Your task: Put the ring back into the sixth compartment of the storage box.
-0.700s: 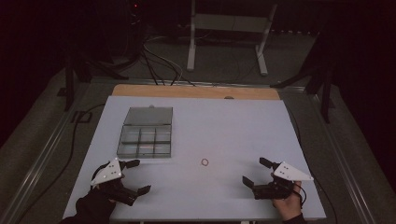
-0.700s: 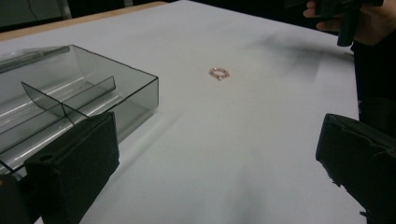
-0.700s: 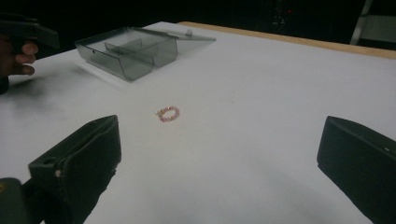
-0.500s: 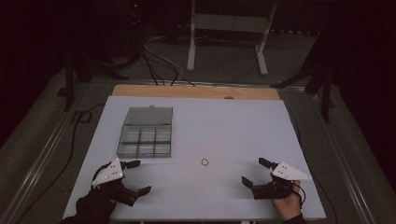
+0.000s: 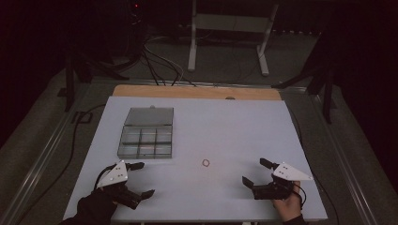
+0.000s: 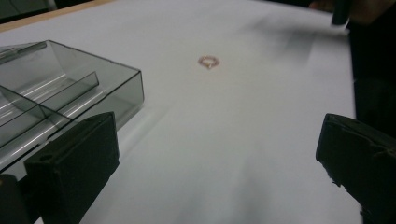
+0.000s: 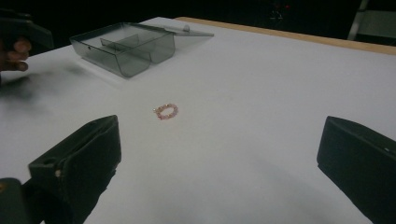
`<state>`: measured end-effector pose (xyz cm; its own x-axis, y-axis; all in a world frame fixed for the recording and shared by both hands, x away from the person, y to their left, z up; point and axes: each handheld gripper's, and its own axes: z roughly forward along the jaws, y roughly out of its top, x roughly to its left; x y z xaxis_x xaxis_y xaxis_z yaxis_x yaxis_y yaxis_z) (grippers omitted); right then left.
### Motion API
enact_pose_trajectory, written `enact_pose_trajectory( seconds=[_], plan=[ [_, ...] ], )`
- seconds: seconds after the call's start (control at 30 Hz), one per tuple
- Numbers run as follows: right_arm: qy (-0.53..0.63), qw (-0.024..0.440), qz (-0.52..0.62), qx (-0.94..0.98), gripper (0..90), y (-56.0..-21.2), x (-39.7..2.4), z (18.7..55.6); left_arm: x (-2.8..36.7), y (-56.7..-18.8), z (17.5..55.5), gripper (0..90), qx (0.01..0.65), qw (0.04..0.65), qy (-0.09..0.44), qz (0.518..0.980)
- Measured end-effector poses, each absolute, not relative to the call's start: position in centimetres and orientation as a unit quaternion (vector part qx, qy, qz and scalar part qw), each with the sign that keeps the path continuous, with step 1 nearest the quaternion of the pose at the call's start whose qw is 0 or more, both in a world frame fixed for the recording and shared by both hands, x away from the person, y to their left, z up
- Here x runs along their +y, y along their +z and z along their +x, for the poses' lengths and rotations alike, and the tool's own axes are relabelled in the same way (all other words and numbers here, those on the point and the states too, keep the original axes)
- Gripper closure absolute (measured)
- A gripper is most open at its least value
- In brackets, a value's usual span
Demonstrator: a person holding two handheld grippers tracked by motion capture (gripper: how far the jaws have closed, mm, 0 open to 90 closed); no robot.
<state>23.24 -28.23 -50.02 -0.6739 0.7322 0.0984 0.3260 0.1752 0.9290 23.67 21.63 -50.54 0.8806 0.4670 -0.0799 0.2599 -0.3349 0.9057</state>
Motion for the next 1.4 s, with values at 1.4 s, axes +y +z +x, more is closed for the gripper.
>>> enact_pose_trajectory(
  seconds=[1.4],
  plan=[
    [0.540, 0.189, 0.351, 0.741, 0.0, -49.8, -28.1, 22.9, 18.9, -46.0, 26.0, 0.4, 0.199, 0.550, 0.103, 0.804]
  ],
)
